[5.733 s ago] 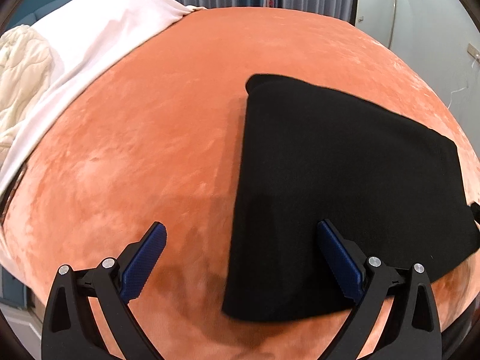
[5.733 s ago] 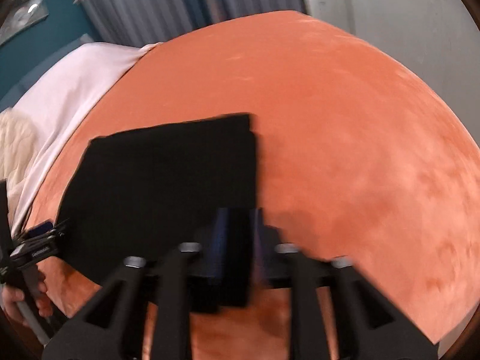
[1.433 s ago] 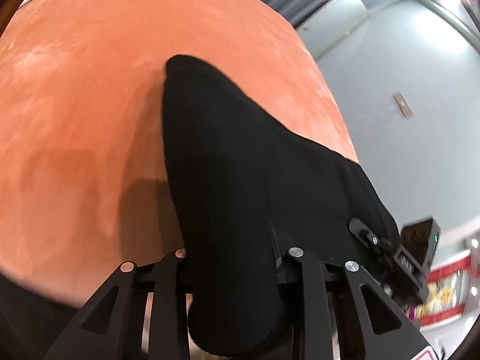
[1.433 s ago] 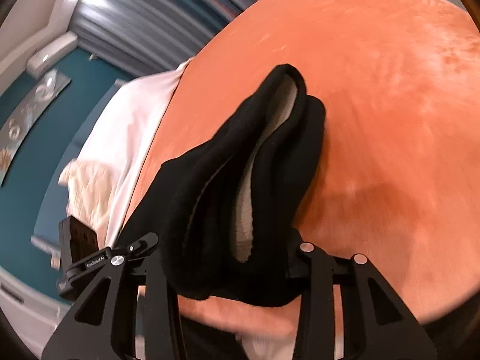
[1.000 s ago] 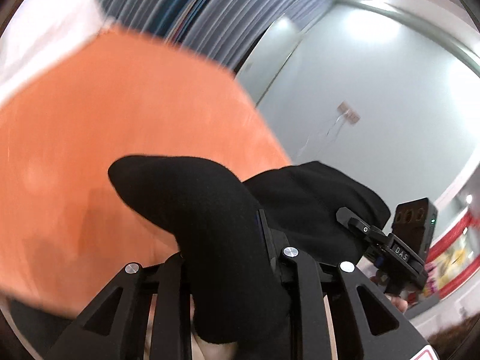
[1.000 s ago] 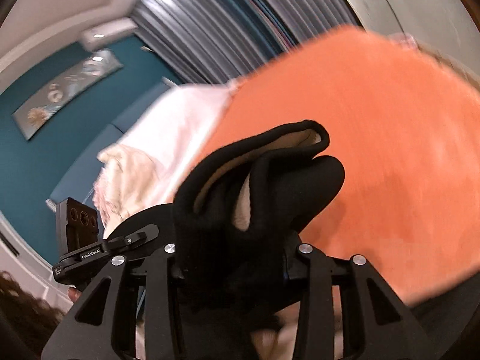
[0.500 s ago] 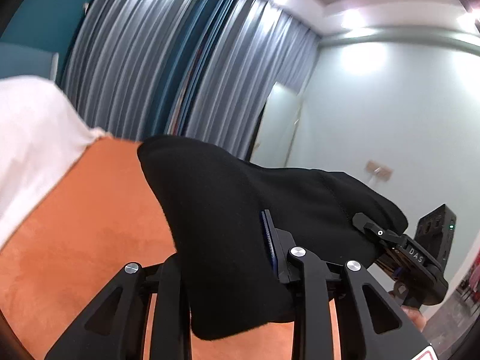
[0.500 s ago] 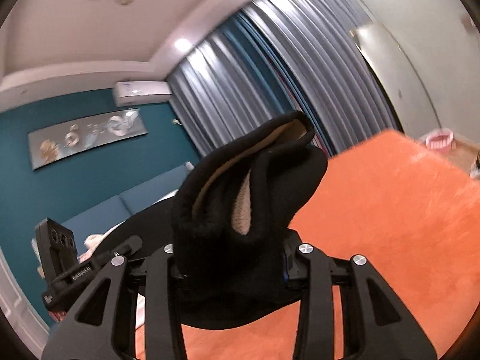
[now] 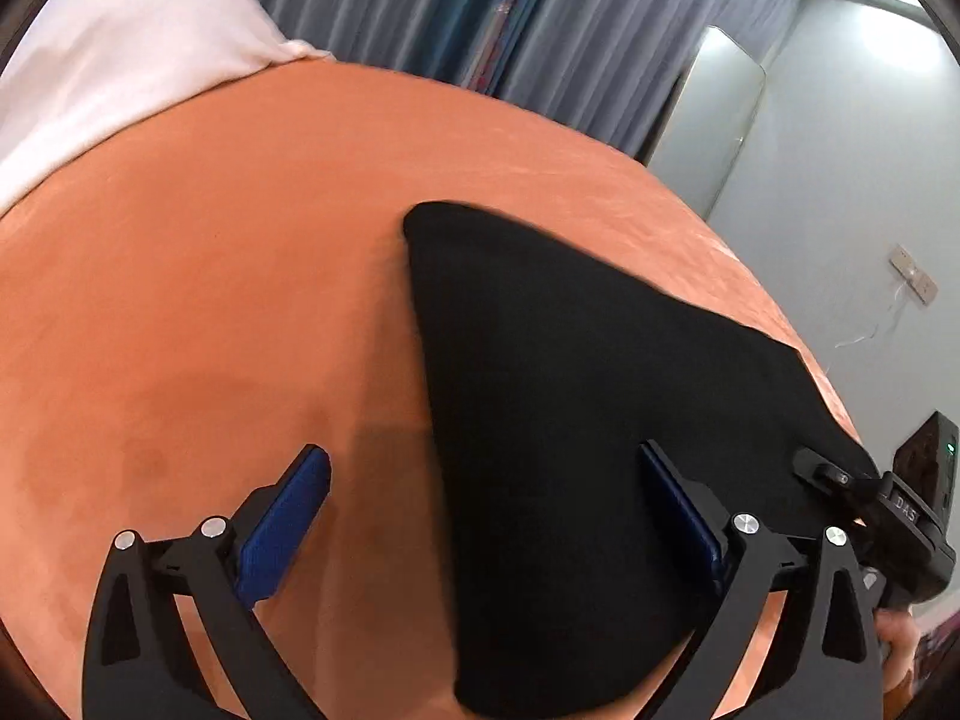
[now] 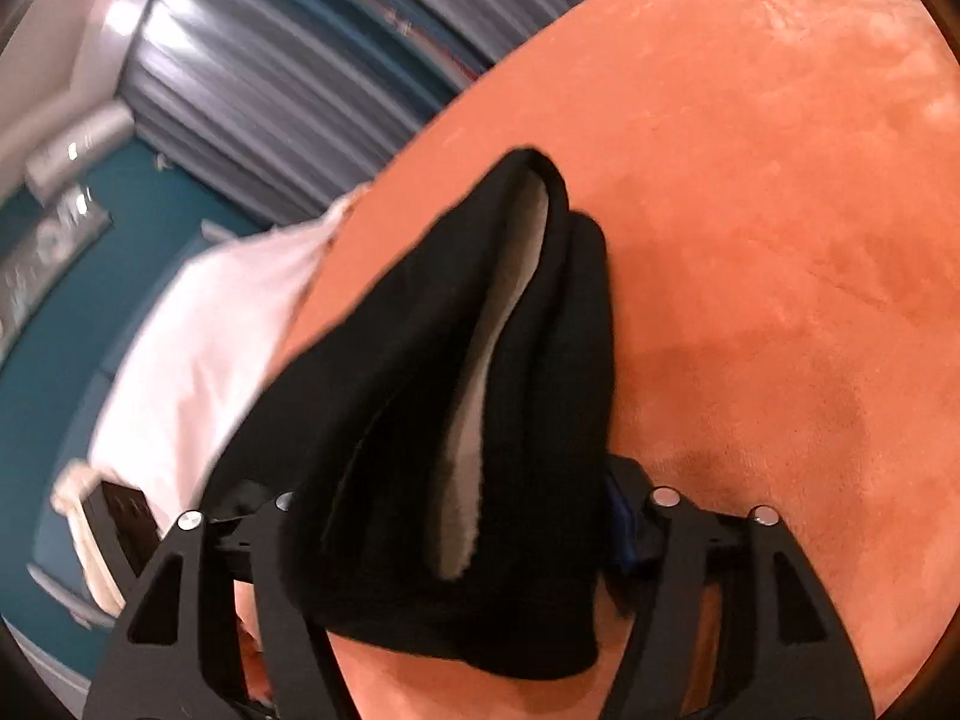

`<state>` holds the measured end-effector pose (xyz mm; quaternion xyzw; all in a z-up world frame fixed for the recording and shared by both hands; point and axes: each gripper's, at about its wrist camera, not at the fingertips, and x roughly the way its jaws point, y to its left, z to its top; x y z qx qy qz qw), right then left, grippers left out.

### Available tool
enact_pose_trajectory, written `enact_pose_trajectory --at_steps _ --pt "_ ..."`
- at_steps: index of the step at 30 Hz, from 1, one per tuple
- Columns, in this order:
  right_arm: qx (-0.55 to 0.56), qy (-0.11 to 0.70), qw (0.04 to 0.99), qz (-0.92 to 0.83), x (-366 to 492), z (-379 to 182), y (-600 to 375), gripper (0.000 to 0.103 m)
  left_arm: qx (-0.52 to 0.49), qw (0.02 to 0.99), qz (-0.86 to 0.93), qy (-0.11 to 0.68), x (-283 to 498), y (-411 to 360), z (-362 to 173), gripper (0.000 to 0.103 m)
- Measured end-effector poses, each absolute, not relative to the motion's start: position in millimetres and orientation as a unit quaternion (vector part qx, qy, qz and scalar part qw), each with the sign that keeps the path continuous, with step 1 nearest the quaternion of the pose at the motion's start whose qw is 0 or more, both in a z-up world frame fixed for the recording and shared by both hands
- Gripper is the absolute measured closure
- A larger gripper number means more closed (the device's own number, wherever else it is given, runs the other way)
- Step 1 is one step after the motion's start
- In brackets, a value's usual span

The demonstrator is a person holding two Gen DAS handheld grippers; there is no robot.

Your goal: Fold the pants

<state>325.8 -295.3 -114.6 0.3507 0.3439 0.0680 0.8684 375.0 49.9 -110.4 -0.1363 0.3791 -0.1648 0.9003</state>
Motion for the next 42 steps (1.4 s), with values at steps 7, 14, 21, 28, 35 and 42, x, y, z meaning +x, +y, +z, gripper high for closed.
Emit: enact_pose_trajectory --at_steps 7,14,21,28,35,42 --pt "0.332 0.249 0.909 -0.046 214 -41 -332 0.053 -0.084 0.948 -0.083 0.295 300 106 -23 0.007" --pt "0.165 0.282 0.945 0.003 312 32 -251 0.085 -0.113 0.928 -0.111 0.338 378 19 20 0.007" --pt "0.105 0.372 0.921 -0.057 416 -54 -240 0.090 -0.015 0.905 -0.040 0.423 471 -10 -106 0.005" --pt "0.167 0.336 0.927 0.005 404 -82 -270 0.091 -0.108 0.904 -0.081 0.405 456 20 -116 0.005" --pt "0.122 0.316 0.941 0.011 335 -25 -244 0.086 -0.009 0.920 -0.061 0.387 409 2 -70 0.007" --pt "0.090 0.374 0.923 -0.025 313 -57 -233 0.089 0.043 0.905 -0.041 0.421 370 -11 -100 0.007"
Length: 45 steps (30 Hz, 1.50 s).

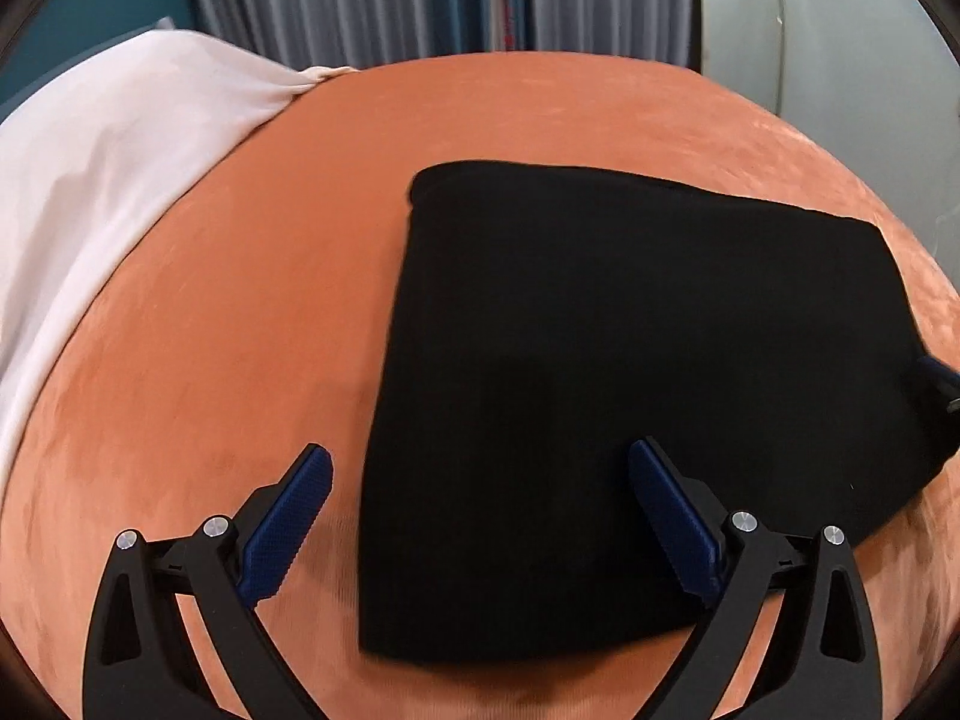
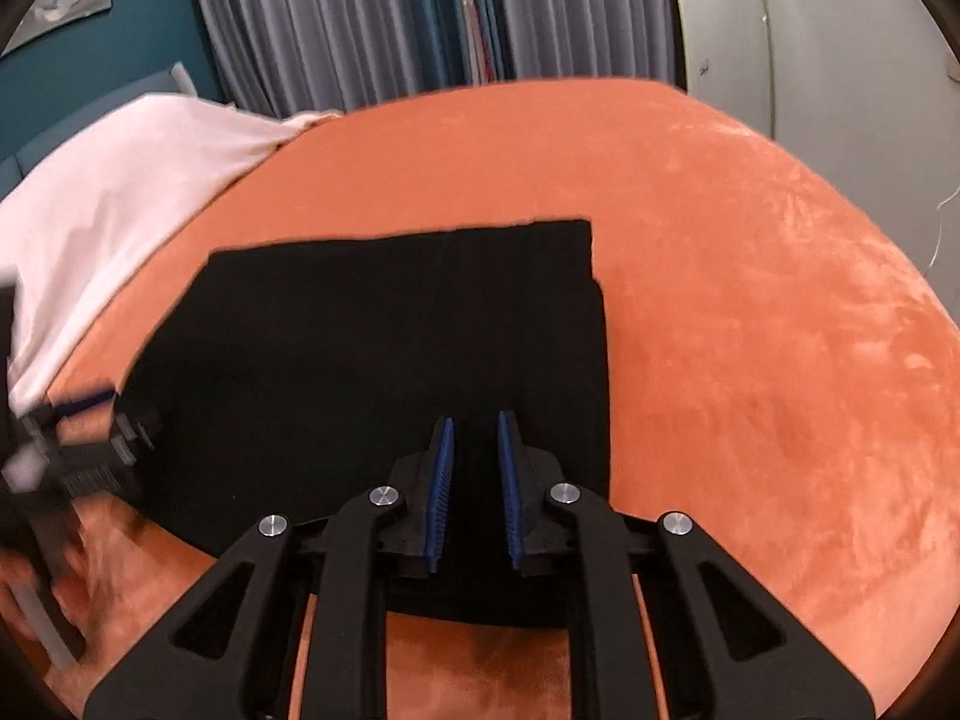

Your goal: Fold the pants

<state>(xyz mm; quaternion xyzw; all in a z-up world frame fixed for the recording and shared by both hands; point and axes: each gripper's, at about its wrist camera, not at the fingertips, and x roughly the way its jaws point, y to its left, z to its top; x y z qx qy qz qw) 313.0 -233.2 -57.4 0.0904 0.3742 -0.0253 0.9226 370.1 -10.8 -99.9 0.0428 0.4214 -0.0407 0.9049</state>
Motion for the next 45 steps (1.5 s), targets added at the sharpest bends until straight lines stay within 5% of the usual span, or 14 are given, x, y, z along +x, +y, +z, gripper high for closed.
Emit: enact_pose_trajectory --at_steps 13,24,45 --pt "0.123 0.345 0.930 -0.025 132 26 -178 0.085 0.055 0.916 -0.065 0.391 191 -10 -13 0.006" --pt "0.120 0.356 0.925 -0.051 29 15 -157 0.085 0.063 0.925 -0.055 0.370 83 -6 -1 0.006" --pt "0.126 0.362 0.922 -0.058 -13 -8 -144 0.085 0.056 0.926 -0.032 0.372 38 22 -23 0.006"
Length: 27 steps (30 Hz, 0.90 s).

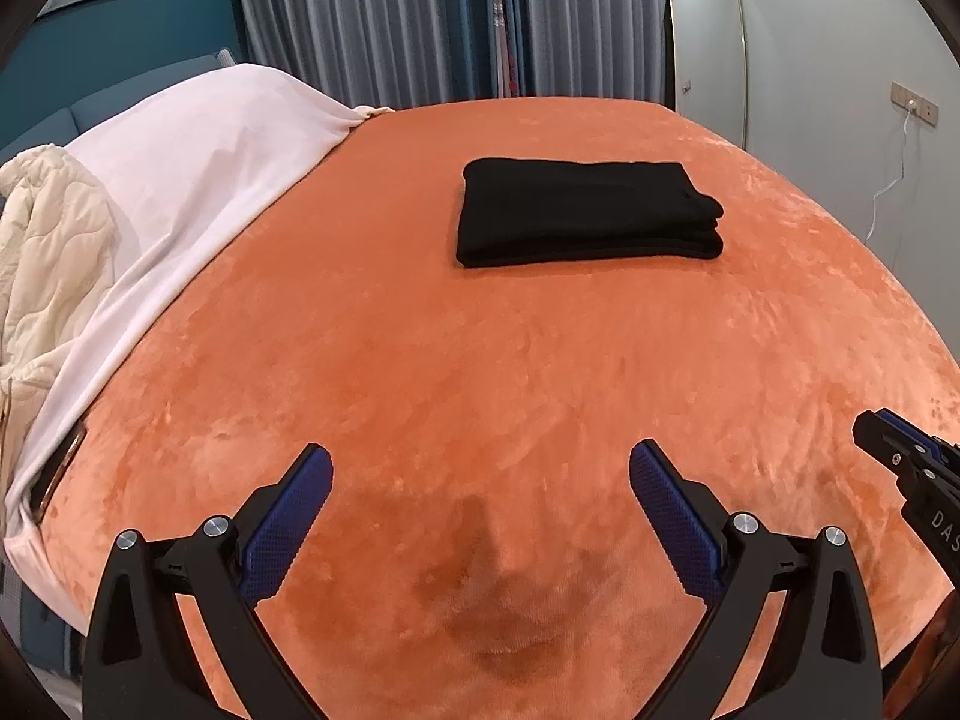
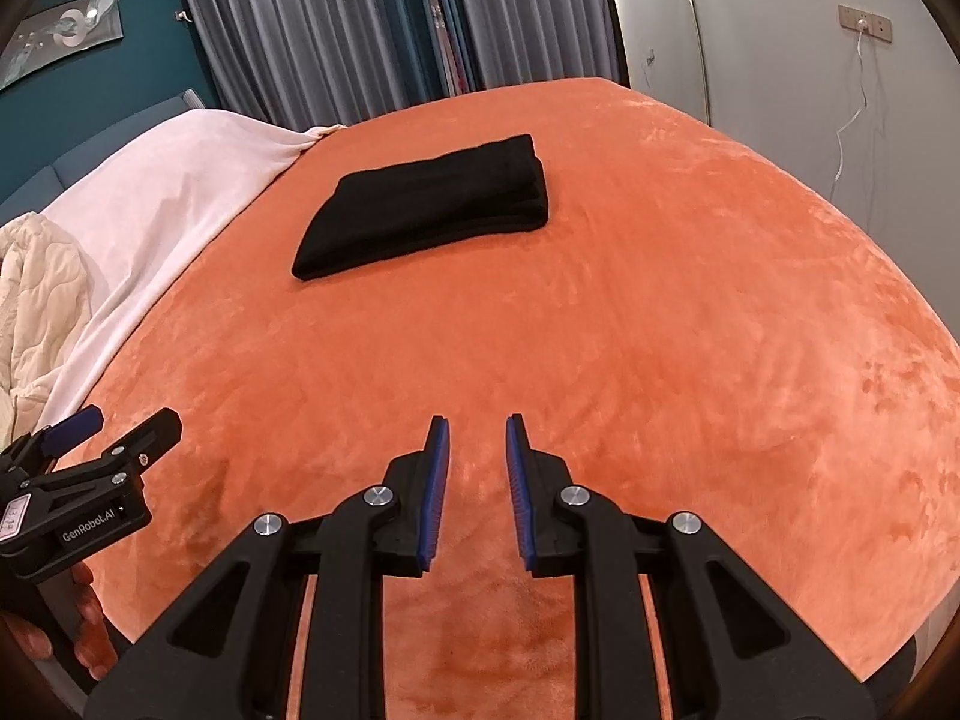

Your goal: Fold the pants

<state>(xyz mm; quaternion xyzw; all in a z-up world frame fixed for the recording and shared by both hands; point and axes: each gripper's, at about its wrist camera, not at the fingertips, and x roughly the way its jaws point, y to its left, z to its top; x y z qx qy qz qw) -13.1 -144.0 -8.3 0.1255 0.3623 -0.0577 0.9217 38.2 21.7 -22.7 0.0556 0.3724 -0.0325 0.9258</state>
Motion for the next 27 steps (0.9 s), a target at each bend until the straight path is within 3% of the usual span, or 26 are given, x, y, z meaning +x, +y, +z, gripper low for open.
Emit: enact_pose_trajectory --at_steps 27 --pt "0.106 0.341 0.933 -0.050 -10 16 -133 0.084 0.041 0.940 -0.037 0.338 22 21 13 0.006"
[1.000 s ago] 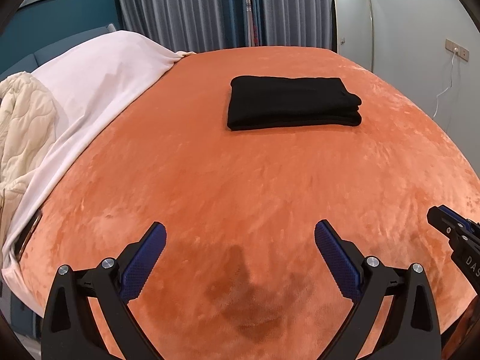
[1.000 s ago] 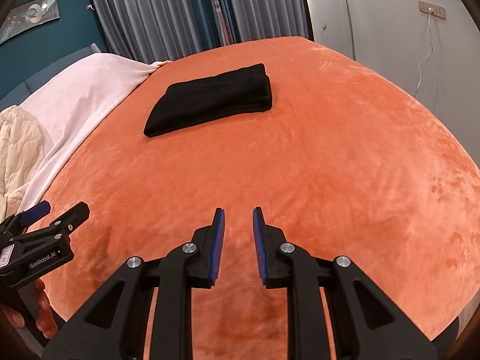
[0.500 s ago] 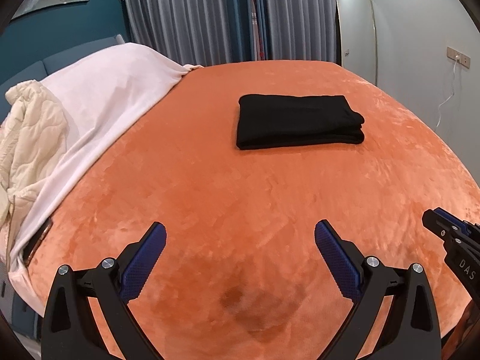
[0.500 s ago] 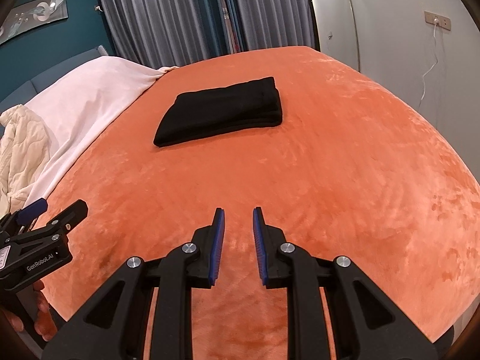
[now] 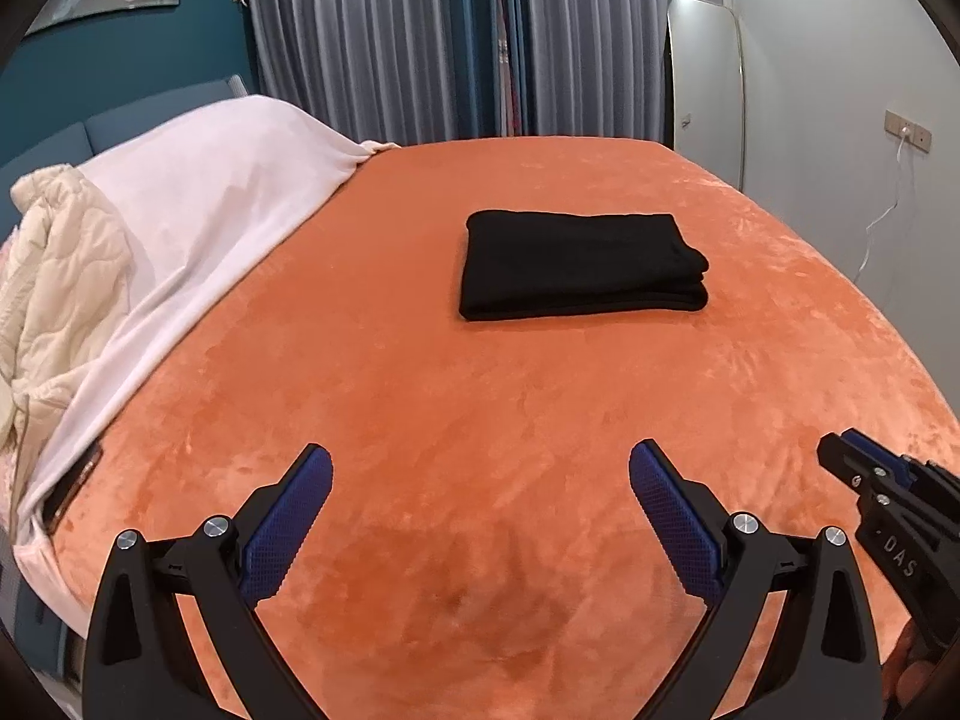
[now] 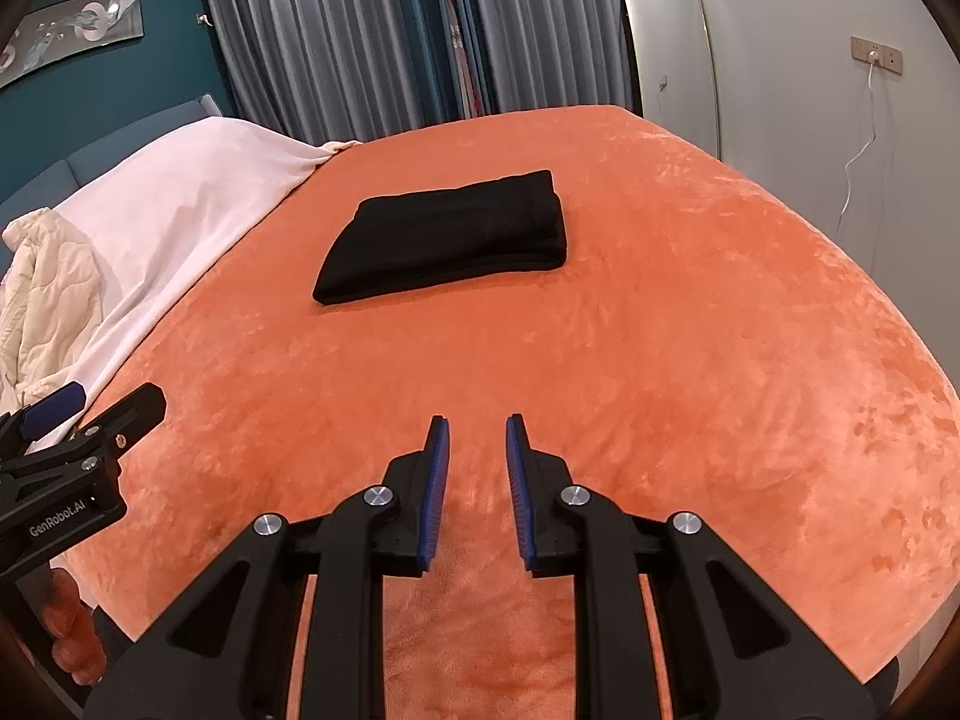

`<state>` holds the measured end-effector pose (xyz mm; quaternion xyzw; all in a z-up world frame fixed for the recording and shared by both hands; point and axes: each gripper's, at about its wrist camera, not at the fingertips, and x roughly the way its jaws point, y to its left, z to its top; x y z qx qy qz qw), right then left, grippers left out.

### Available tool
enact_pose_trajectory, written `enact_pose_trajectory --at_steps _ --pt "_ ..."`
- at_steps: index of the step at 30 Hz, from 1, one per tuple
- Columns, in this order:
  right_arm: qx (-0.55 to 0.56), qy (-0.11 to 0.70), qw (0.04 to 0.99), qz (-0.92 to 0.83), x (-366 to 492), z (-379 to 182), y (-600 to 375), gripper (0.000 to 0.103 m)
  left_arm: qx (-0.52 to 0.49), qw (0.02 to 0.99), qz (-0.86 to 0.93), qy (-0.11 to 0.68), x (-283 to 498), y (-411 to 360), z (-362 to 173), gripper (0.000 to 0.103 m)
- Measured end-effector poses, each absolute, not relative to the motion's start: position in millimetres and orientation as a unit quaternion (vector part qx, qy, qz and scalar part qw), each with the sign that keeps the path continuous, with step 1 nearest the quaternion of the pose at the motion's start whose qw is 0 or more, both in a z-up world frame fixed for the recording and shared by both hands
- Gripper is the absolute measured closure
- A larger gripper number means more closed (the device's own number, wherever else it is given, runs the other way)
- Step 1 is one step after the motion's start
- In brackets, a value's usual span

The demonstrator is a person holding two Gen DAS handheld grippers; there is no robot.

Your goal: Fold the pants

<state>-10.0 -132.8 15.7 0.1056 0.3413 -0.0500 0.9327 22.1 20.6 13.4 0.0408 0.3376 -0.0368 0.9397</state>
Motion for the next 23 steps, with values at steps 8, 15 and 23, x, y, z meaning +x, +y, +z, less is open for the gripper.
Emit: enact_pose_trajectory --at_steps 8,15,23 --pt "0.106 0.342 0.932 -0.049 -11 16 -134 0.084 0.019 0.944 -0.062 0.324 15 21 18 0.006" --pt "0.104 0.331 0.936 -0.060 -18 18 -132 0.049 0.036 0.952 -0.047 0.299 7 16 20 0.006" --pt "0.105 0.328 0.937 -0.063 -22 22 -130 0.044 0.079 0.950 -0.027 0.299 0 8 19 0.006"
